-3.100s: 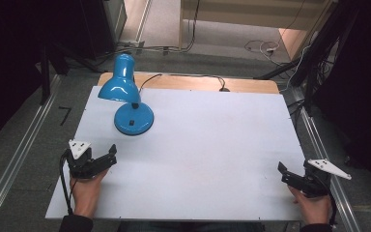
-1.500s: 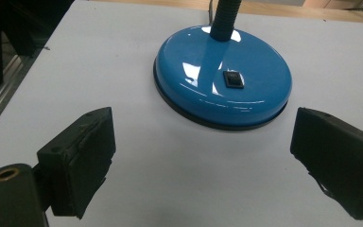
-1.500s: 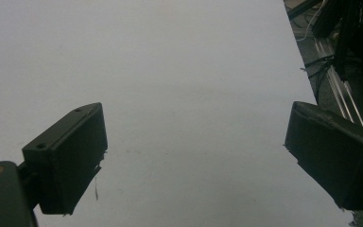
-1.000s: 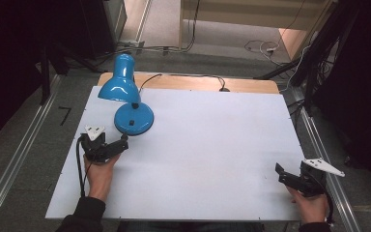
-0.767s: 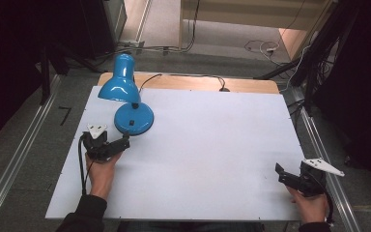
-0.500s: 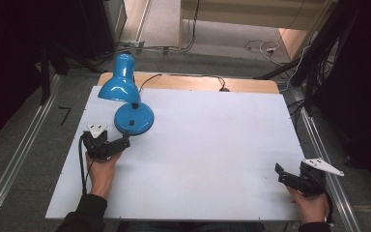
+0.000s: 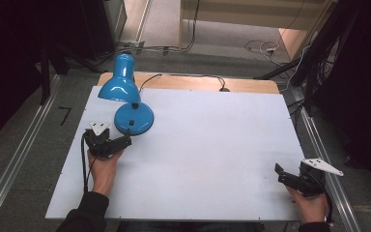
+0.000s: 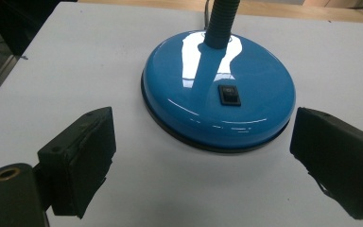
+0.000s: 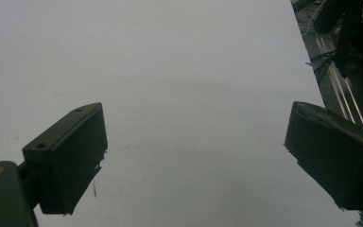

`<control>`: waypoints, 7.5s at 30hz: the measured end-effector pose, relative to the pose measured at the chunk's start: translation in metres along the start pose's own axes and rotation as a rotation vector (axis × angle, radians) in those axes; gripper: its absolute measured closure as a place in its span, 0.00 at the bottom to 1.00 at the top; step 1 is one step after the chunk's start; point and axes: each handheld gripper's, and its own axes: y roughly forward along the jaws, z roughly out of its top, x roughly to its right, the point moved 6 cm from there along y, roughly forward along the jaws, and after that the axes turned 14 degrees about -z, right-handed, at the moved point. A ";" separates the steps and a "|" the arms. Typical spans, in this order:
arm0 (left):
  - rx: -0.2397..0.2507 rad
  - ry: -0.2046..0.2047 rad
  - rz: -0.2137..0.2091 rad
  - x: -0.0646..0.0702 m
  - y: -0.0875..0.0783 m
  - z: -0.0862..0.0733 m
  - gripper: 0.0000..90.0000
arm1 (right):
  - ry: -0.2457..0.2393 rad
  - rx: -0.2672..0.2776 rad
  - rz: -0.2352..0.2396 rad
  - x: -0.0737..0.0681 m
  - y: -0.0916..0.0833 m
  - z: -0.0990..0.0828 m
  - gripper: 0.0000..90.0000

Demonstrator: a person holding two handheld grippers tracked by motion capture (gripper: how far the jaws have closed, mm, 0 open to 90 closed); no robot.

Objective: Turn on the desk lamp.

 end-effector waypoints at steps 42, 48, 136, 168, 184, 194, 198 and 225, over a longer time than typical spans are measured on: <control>0.024 -0.003 0.005 0.001 0.017 0.016 0.17 | -0.015 -0.007 -0.001 -0.002 0.002 -0.001 0.06; 0.015 0.000 0.010 0.004 0.024 0.019 0.17 | -0.012 -0.006 0.000 -0.002 0.002 -0.001 0.06; -0.033 0.015 -0.069 0.008 0.062 0.013 1.00 | -0.017 -0.024 0.011 -0.003 0.004 -0.002 0.06; -0.023 0.017 -0.067 0.007 0.061 0.011 1.00 | -0.019 -0.023 0.013 -0.003 0.004 -0.002 0.06; -0.025 0.026 -0.057 0.008 0.056 0.007 1.00 | -0.014 -0.031 0.013 -0.004 0.004 -0.002 0.06; 0.013 0.021 -0.071 0.006 0.049 0.010 1.00 | -0.009 -0.031 0.008 -0.001 0.005 -0.002 0.06; 0.023 0.016 -0.097 0.009 0.037 0.013 1.00 | -0.005 -0.029 0.010 -0.001 0.004 -0.002 0.06; -0.015 0.032 -0.090 0.010 -0.010 0.000 0.51 | -0.003 -0.016 0.019 -0.001 0.001 -0.001 0.06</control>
